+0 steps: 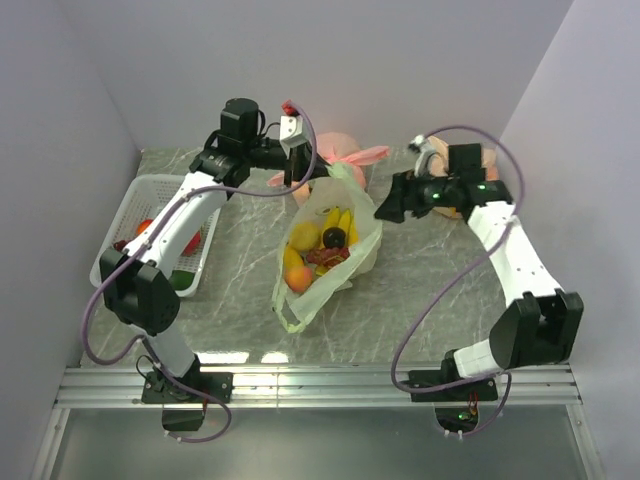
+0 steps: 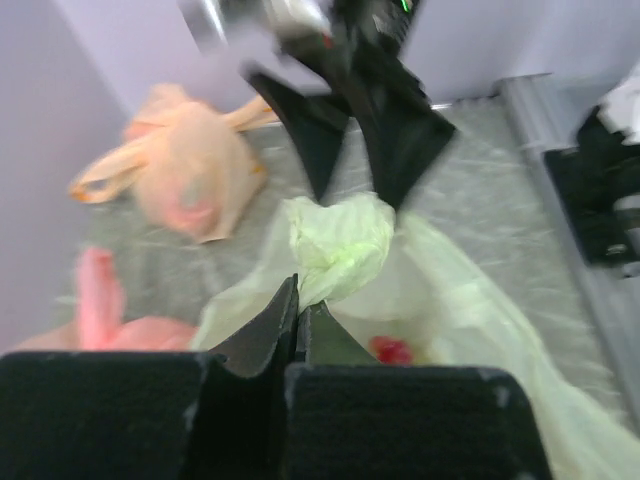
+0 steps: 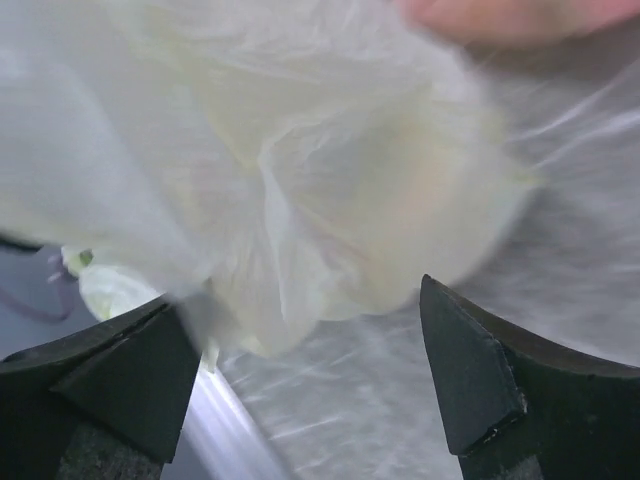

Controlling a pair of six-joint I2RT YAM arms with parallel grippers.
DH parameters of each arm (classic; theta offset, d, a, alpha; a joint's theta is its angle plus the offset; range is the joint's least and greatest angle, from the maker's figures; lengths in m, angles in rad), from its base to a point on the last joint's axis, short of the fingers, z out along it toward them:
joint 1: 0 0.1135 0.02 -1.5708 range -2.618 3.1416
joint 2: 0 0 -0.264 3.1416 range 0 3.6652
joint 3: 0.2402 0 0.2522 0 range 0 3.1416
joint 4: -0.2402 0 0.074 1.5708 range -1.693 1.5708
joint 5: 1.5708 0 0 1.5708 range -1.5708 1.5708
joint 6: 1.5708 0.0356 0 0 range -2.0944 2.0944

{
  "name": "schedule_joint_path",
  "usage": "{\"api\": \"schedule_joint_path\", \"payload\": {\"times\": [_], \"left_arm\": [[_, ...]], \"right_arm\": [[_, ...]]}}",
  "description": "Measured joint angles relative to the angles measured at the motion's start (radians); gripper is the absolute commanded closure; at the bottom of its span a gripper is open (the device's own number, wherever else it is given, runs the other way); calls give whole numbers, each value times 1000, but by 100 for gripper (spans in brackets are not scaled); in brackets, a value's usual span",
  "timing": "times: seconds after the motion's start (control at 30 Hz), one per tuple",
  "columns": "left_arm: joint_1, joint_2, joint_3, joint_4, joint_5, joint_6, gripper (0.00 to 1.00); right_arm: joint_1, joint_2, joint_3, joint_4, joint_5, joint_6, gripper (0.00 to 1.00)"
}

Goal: Place the fake fruits into the plastic bag and tie a complex knot

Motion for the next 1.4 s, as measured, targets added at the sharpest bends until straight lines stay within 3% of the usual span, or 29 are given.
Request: {"api": "schedule_joint_path", "payload": {"times": [0.1, 0.3, 0.6, 0.73, 1.07, 1.13, 1.17, 1.23, 1.27, 1.4], "left_arm": [[0, 50, 2, 68, 93, -119, 96], [-1, 195, 90, 195, 210, -340, 96], [-4, 276, 115, 480, 312, -658, 95], [-9, 292, 134, 589, 327, -771, 89], [-14, 346, 239, 509, 297, -761, 85], [-14, 346, 240, 484, 286, -742, 84], [-14, 346, 239, 475, 279, -736, 84], [-13, 346, 240, 454, 260, -712, 82], [-13, 346, 239, 447, 245, -693, 82], [18, 345, 214, 442, 163, -671, 68]], "right_arm": [[-56, -58, 41, 33, -18, -85, 7], [-28, -83, 45, 177, -158, -217, 6], [21, 132, 79, 388, -279, -290, 4], [53, 222, 140, 455, -321, -281, 4], [163, 254, 152, 680, -385, -151, 4], [171, 258, 138, 747, -383, -97, 12], [175, 263, 135, 781, -377, -63, 32], [181, 287, 137, 838, -360, 13, 50], [183, 303, 143, 850, -362, 51, 64], [187, 344, 154, 863, -335, 153, 77]]}}
